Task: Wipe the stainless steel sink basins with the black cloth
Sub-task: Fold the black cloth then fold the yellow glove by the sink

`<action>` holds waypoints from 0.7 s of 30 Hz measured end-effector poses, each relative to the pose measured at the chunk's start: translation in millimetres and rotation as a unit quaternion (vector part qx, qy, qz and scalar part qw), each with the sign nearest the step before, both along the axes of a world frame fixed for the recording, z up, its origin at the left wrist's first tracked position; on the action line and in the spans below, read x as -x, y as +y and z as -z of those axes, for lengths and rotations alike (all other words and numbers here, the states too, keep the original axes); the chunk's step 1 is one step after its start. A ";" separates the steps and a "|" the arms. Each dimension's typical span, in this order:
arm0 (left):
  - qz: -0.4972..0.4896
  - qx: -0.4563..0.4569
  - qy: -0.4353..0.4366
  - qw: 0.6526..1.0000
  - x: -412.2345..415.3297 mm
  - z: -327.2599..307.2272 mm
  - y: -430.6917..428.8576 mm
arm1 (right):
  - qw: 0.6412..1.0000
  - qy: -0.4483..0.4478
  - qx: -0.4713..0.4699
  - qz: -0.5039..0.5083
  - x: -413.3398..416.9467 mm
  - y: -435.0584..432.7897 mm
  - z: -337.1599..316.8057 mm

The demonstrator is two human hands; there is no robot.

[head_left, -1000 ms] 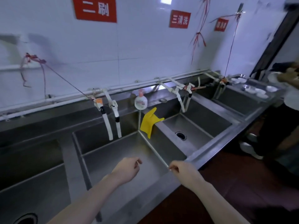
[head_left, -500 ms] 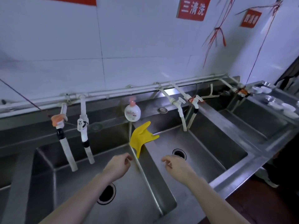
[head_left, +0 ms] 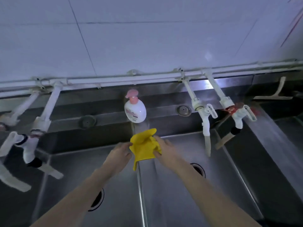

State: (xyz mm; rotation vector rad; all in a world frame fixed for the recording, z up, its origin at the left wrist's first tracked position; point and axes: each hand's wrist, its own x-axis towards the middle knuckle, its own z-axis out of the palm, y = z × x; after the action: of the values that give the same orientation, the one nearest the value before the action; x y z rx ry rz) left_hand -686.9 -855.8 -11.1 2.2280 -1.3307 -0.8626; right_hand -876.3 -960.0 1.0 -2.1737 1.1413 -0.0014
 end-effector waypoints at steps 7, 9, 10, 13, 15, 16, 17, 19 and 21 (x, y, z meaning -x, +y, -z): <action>-0.072 -0.013 0.023 0.997 -2.8 26.2 -60.9 | 0.999 -0.008 0.022 -0.035 -31.8 -53.7 40.1; -0.074 -0.025 0.019 0.997 -3.8 33.3 -69.1 | 0.999 -0.005 0.014 -0.041 -40.6 -61.7 47.2; -0.081 -0.032 0.023 0.996 -3.5 36.0 -71.2 | 0.999 -0.004 0.009 -0.043 -43.8 -64.0 49.6; -0.098 -0.041 0.035 0.994 0.0 40.5 -68.7 | 0.999 -0.007 -0.032 -0.038 -45.9 -66.2 57.0; -0.089 -0.029 0.014 0.996 -1.6 40.2 -62.0 | 0.998 -0.019 -0.052 -0.031 -43.6 -64.7 58.3; -0.077 -0.024 -0.001 0.997 -4.1 39.2 -57.6 | 0.998 -0.023 -0.050 -0.032 -42.6 -63.0 57.6; -0.061 -0.016 -0.015 0.998 -7.1 37.6 -53.0 | 0.998 -0.022 -0.041 -0.036 -41.7 -61.3 57.2; -0.025 0.004 -0.036 0.999 -12.4 32.1 -42.0 | 0.998 0.000 -0.003 -0.056 -39.4 -55.7 53.4; 0.015 0.016 -0.049 0.999 -15.9 23.1 -28.2 | 0.996 0.021 0.035 -0.075 -36.2 -46.9 45.5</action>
State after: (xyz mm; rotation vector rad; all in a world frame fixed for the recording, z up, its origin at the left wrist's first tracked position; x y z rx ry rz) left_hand -671.0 -884.1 -34.2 2.2561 -1.4159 -0.7465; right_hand -840.1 -1007.0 -44.5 -2.3263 1.0126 0.0724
